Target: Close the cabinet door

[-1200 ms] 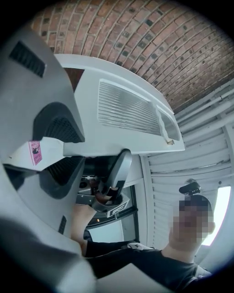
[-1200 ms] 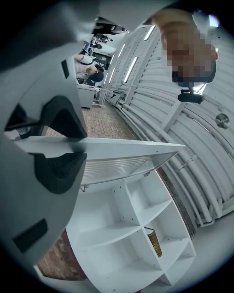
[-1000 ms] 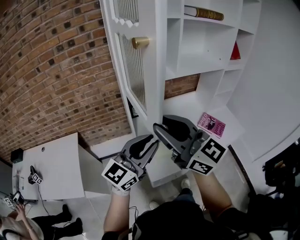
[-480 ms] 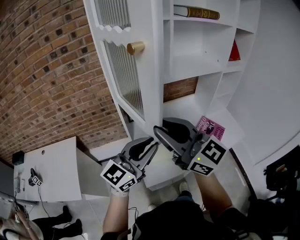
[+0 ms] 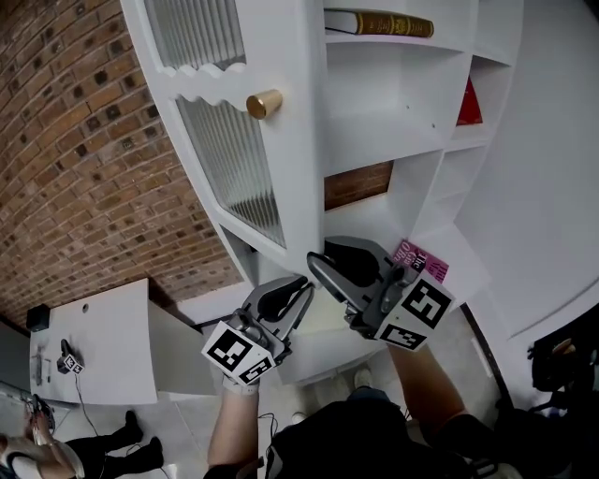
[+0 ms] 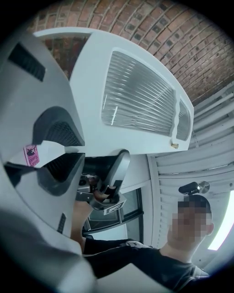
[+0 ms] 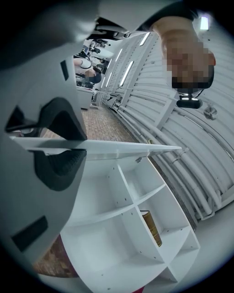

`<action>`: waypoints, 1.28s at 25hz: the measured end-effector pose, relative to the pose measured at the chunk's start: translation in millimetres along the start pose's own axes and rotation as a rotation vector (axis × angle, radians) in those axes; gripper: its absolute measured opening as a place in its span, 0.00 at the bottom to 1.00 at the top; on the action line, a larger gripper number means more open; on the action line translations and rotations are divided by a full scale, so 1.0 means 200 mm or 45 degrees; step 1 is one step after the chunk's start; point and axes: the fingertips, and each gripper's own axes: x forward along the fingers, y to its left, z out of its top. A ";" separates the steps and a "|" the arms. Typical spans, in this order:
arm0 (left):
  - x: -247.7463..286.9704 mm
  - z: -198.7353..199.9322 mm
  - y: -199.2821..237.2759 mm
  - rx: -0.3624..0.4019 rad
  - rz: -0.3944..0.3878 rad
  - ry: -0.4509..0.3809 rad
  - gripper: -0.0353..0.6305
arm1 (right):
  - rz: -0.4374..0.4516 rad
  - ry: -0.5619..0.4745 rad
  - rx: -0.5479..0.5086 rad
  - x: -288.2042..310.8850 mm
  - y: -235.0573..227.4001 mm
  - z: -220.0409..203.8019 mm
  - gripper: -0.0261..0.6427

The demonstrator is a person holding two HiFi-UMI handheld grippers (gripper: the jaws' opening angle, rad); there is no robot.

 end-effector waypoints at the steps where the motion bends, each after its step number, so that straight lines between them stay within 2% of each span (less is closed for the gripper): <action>1: 0.03 -0.01 0.01 -0.001 0.003 0.000 0.13 | 0.004 -0.002 0.004 -0.01 -0.03 0.00 0.15; 18: 0.43 -0.09 0.22 0.001 0.088 -0.012 0.12 | 0.066 0.001 0.016 -0.02 -0.52 -0.01 0.15; 32: 0.63 -0.13 0.41 0.011 0.216 -0.010 0.12 | 0.102 0.023 -0.009 0.05 -0.81 -0.04 0.18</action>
